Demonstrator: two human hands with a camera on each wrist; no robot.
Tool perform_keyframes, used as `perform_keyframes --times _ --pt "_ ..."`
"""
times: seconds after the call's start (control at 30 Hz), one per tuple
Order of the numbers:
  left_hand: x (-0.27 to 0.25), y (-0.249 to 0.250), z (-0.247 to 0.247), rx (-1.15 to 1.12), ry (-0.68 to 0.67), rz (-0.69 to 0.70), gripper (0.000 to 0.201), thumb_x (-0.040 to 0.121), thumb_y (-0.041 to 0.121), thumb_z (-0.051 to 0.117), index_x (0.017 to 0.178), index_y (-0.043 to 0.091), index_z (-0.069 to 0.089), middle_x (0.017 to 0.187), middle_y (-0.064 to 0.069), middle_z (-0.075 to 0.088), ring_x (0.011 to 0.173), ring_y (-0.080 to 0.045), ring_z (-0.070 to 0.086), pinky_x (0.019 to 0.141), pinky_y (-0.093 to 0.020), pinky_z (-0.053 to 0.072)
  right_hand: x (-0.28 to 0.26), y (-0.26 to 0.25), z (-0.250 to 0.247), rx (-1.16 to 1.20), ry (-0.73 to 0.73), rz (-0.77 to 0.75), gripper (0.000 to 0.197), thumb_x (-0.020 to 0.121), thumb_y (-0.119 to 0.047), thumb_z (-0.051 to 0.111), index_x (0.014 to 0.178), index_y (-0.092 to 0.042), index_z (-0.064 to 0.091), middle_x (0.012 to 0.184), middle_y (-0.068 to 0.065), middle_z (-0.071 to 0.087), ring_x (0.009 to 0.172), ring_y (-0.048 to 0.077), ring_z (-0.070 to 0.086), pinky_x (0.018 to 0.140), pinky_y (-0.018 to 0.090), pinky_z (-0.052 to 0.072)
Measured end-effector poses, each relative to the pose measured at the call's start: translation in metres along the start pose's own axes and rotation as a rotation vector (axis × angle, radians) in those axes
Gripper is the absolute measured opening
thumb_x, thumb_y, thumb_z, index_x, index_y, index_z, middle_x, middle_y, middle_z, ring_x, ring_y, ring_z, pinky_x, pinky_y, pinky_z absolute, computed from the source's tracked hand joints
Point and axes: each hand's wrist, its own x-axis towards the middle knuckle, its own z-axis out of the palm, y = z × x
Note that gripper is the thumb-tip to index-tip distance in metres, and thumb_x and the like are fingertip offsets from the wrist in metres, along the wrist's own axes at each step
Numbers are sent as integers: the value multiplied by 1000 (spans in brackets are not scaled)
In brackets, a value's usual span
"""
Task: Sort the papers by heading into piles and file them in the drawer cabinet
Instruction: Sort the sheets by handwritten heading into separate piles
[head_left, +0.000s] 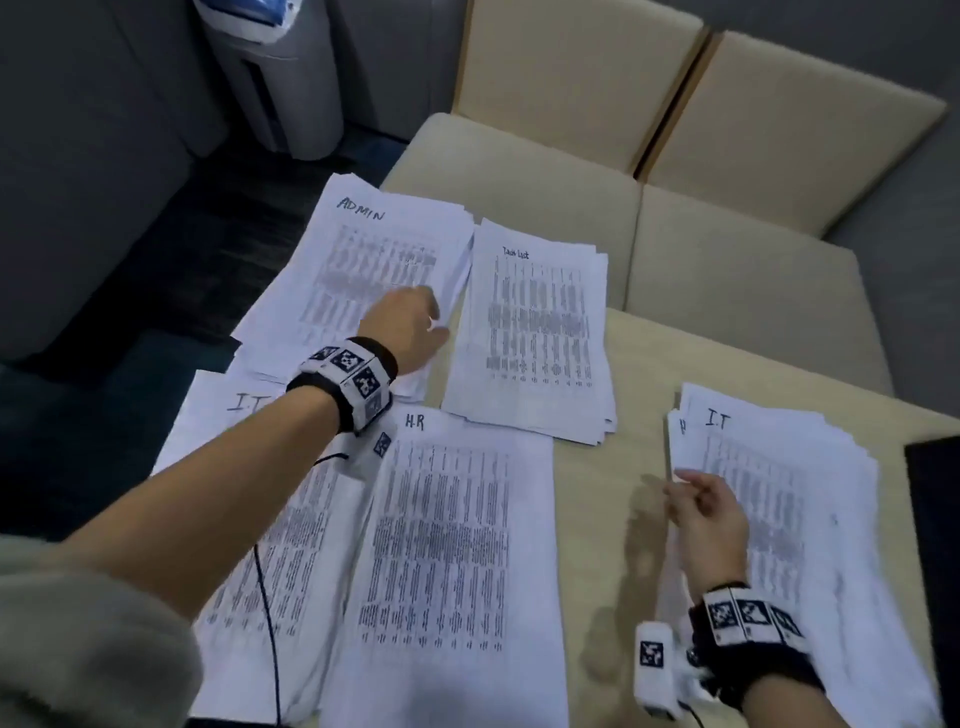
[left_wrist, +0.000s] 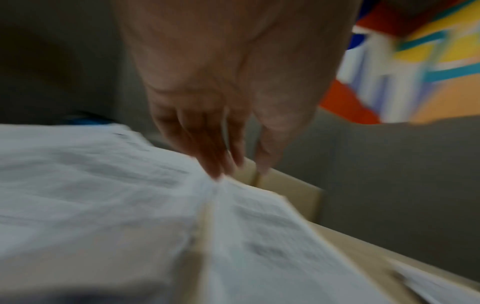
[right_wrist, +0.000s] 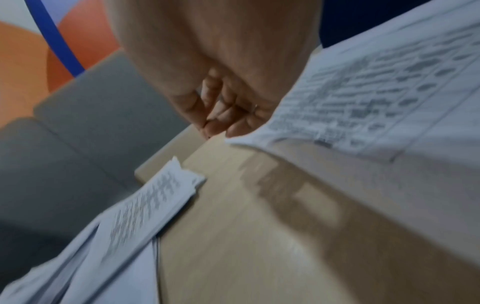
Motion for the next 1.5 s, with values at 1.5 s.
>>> perform_keyframes --times 1.5 --pt "-154 266 226 -423 132 -56 32 80 -15 50 83 13 65 76 -1 66 68 -15 60 59 -25 51 66 90 -265 441 -283 363 35 76 9 64 110 10 65 113 28 68 101 41 68 80 44 57"
